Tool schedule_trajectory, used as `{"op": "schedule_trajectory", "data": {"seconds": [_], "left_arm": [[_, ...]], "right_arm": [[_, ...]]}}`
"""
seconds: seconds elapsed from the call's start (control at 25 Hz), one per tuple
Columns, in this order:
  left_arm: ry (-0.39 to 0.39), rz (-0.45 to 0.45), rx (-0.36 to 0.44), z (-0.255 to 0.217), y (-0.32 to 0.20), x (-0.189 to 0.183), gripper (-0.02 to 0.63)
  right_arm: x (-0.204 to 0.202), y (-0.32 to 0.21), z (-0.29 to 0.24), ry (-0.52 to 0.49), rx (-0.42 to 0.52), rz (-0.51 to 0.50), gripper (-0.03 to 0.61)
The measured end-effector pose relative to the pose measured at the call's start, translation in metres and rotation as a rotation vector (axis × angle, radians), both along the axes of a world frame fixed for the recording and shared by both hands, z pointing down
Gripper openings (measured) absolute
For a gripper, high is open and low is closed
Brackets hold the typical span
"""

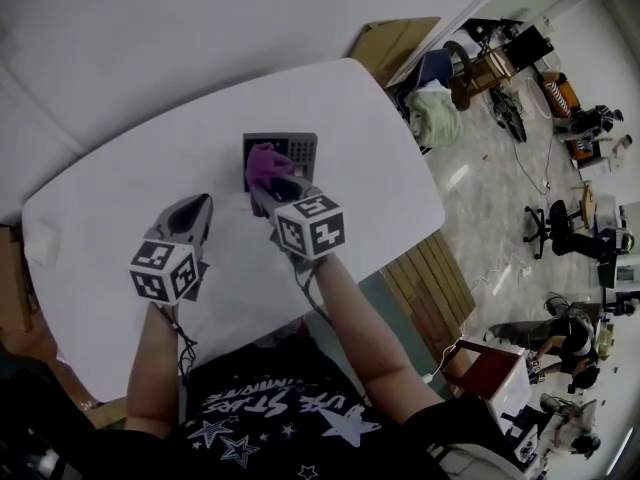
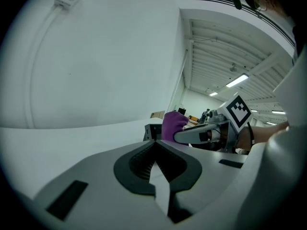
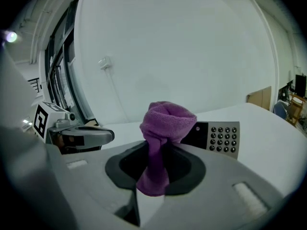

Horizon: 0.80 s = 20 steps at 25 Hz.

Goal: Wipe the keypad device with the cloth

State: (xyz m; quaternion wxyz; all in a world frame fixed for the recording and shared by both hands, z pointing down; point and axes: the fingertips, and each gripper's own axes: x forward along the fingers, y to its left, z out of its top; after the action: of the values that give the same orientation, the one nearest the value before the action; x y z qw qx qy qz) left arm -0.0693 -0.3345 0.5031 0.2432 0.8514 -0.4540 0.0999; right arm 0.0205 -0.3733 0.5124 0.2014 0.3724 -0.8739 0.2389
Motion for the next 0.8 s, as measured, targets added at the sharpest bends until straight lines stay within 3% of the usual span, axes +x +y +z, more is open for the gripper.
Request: {"op": "schedule_trajectory", "data": {"seconds": [0.48,0.8], "left_arm": [[0.003,-0.029,-0.022,0.018,-0.030,-0.006,0.005],[0.003,-0.038,-0.045,0.028,-0.022,-0.012,0.005]], "right_arm": [[-0.027,-0.036,0.023,0.047,-0.015,-0.096,0.086],[-0.026,-0.032,0.029,0.025,-0.024,-0.080,0.086]]}}
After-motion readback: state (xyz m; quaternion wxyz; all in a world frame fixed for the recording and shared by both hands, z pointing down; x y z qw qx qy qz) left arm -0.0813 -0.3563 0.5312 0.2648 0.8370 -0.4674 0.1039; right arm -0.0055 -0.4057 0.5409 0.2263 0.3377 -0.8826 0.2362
